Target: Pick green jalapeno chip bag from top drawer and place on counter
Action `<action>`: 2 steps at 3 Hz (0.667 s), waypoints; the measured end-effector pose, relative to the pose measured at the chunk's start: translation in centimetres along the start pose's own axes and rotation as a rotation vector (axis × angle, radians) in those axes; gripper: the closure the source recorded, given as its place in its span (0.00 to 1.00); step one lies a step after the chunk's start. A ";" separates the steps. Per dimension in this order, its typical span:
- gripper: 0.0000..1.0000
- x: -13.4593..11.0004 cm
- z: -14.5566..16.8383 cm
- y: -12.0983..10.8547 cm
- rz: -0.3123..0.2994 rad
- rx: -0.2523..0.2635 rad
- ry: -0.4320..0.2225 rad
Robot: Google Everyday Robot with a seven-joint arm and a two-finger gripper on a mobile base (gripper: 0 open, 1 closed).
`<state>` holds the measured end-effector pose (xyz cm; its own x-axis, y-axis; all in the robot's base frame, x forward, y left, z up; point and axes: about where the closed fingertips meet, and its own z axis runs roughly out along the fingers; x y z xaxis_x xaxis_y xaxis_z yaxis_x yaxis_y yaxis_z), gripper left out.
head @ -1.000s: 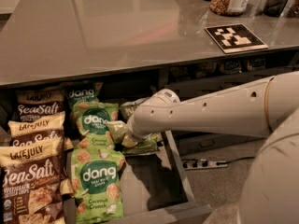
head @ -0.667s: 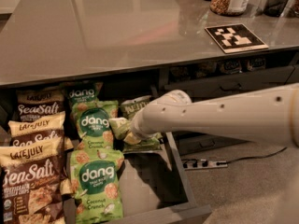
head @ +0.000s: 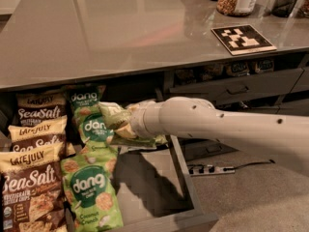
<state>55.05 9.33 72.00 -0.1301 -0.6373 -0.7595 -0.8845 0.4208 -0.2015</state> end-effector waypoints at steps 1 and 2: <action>1.00 -3.0 -2.9 1.4 -0.035 -0.004 -0.094; 1.00 -3.3 -4.7 1.6 -0.070 0.022 -0.115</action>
Offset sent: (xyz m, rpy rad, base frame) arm -0.0188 0.0064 0.0337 0.0608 -0.0522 0.0389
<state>51.99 9.06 77.09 -0.0151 -0.5882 -0.8086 -0.8797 0.3923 -0.2689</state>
